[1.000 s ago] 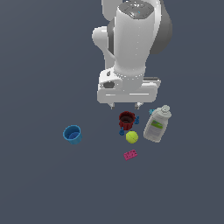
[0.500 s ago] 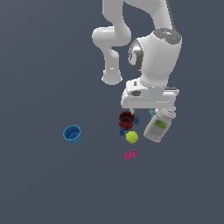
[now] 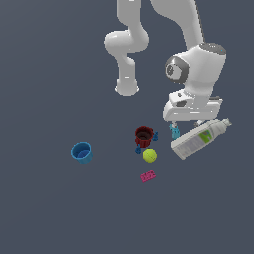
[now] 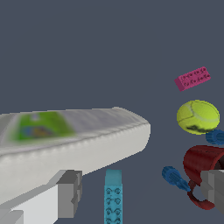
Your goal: Pick up a designated object from a clutter of objects.
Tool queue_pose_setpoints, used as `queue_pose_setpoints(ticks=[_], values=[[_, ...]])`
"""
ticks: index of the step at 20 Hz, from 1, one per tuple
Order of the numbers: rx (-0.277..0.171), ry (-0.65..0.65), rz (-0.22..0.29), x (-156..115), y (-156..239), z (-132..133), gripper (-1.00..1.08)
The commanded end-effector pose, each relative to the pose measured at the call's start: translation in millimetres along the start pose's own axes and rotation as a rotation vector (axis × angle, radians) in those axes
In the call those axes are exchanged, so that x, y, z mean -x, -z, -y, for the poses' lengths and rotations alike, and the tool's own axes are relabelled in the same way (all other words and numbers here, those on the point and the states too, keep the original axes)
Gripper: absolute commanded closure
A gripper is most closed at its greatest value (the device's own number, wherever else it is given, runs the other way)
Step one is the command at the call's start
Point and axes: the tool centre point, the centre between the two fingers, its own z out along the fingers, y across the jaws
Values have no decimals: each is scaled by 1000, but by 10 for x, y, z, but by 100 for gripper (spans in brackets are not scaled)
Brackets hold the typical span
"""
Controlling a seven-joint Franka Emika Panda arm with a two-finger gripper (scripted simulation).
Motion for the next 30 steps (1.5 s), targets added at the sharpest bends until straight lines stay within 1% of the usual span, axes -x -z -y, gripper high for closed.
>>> queue_pose_setpoints(ticks=[1, 6, 10, 19, 30], values=[[56, 4, 155, 726, -751, -79, -92], [51, 5, 160, 988, -899, 102, -92], [48, 5, 162, 1103, -958, 174, -92], [48, 6, 163, 1132, -1029, 179, -92], [47, 6, 163, 1211, -1422, 164, -92]])
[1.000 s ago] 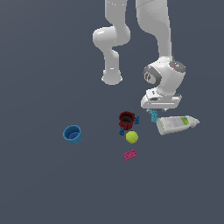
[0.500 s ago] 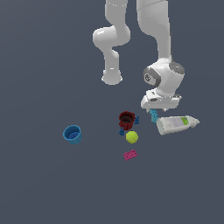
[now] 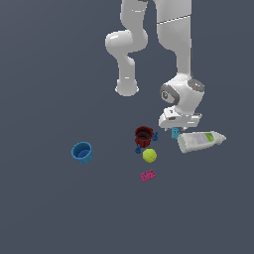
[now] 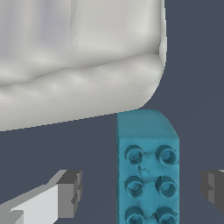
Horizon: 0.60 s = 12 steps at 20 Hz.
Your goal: Pick up a designated object from a clutter of objects.
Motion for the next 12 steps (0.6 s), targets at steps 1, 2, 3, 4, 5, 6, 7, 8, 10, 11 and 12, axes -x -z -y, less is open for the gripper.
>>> queue_pose_setpoints(ticks=[1, 2, 3, 4, 5, 6, 7, 8, 10, 11, 12], values=[[0, 0, -1, -2, -60, 2, -92], [0, 0, -1, -2, -72, 2, -92], [0, 0, -1, -2, -79, 3, -92], [0, 0, -1, -2, -82, 3, -92], [0, 0, -1, -2, -82, 3, 108], [0, 0, -1, -2, -82, 3, 108], [0, 0, -1, -2, -82, 3, 108], [0, 0, -1, -2, -82, 3, 108], [0, 0, -1, -2, -82, 3, 108], [0, 0, -1, -2, -82, 3, 108], [0, 0, -1, -2, -82, 3, 108]])
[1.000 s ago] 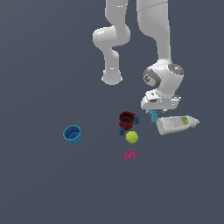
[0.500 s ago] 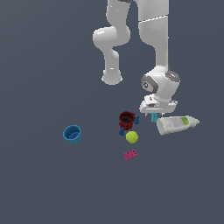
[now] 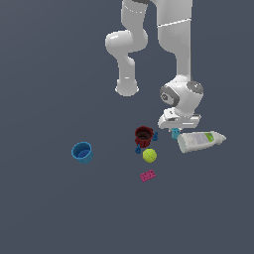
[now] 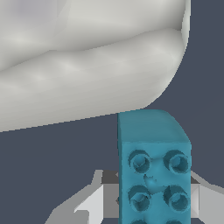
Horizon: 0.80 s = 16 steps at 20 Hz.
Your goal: Pick up a designated object from a clutter of objects.
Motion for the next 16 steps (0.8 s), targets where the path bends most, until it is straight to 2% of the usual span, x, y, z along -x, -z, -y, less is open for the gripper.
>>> queue_pose_setpoints(ticks=[1, 8, 16], values=[[0, -1, 0, -3, -4, -4, 108], [0, 0, 0, -16, 47, -59, 108], [1, 0, -1, -103, 312, -375, 108]])
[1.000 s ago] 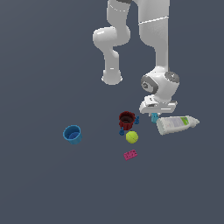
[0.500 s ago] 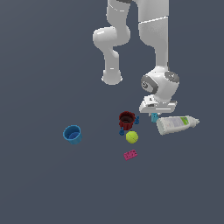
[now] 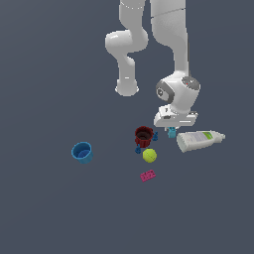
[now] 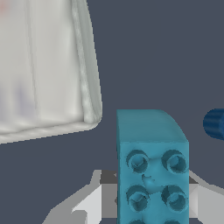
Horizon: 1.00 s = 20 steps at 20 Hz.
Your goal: Pick up a designated object from a clutter of objects.
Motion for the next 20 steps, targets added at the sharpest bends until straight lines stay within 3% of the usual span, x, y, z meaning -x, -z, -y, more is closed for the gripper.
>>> queue_pose_setpoints(ticks=[1, 10, 20], values=[[0, -3, -2, -49, 118, -139, 108], [-2, -2, -2, -223, 660, -774, 108], [-7, -2, -1, -470, 1430, -1657, 108]])
